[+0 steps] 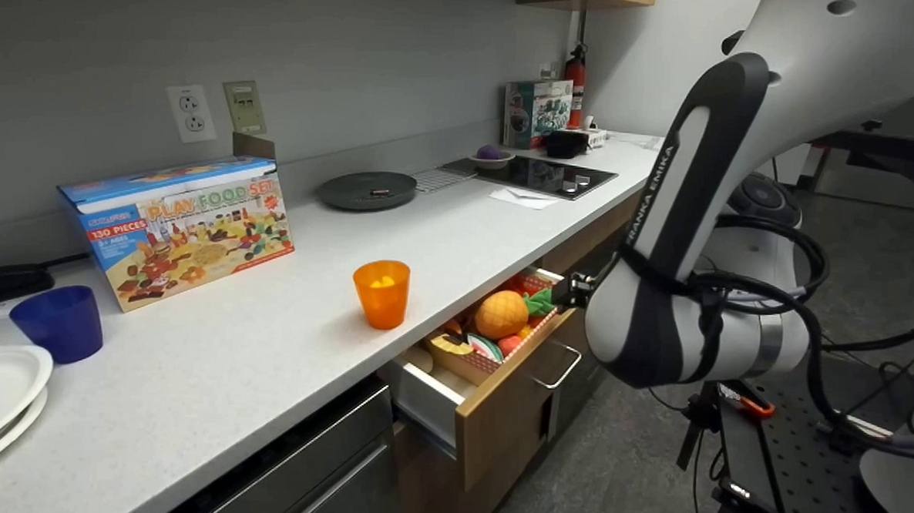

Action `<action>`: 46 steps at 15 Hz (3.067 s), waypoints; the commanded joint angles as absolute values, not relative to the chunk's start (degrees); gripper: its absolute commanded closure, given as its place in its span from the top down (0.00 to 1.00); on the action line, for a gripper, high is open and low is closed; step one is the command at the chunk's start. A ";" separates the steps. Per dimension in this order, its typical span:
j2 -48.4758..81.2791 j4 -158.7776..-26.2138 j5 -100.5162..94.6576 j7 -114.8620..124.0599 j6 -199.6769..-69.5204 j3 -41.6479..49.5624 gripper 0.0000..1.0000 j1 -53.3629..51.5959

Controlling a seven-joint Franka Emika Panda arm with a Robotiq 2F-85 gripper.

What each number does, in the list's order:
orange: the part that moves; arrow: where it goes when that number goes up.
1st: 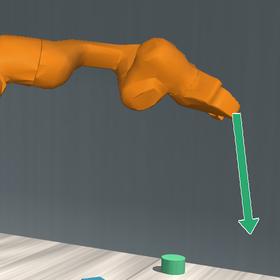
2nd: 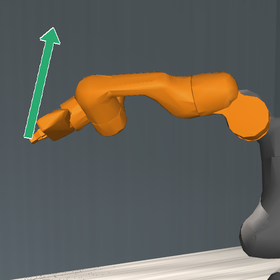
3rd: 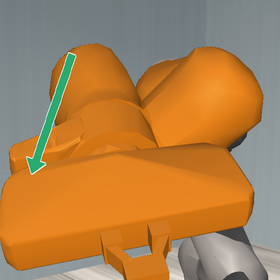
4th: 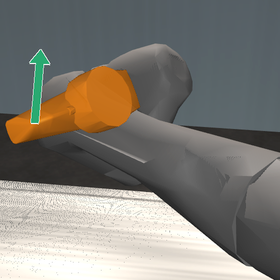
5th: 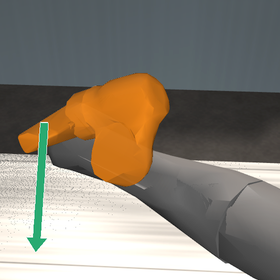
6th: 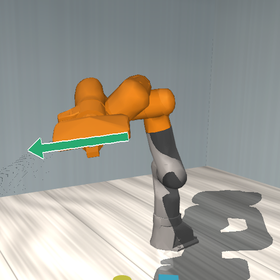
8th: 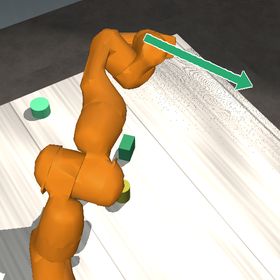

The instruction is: Open the drawer

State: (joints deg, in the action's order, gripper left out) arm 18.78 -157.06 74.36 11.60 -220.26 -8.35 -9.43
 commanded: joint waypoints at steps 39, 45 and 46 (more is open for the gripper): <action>29.13 -150.48 45.67 -14.09 -175.10 60.14 1.00 -59.42; 31.17 -151.16 43.88 -14.88 -176.16 64.92 1.00 -63.11; 31.82 -151.41 43.10 -15.25 -176.19 67.15 1.00 -64.97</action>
State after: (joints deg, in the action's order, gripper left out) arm 29.74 -150.55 45.35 -14.40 -175.58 61.62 -60.29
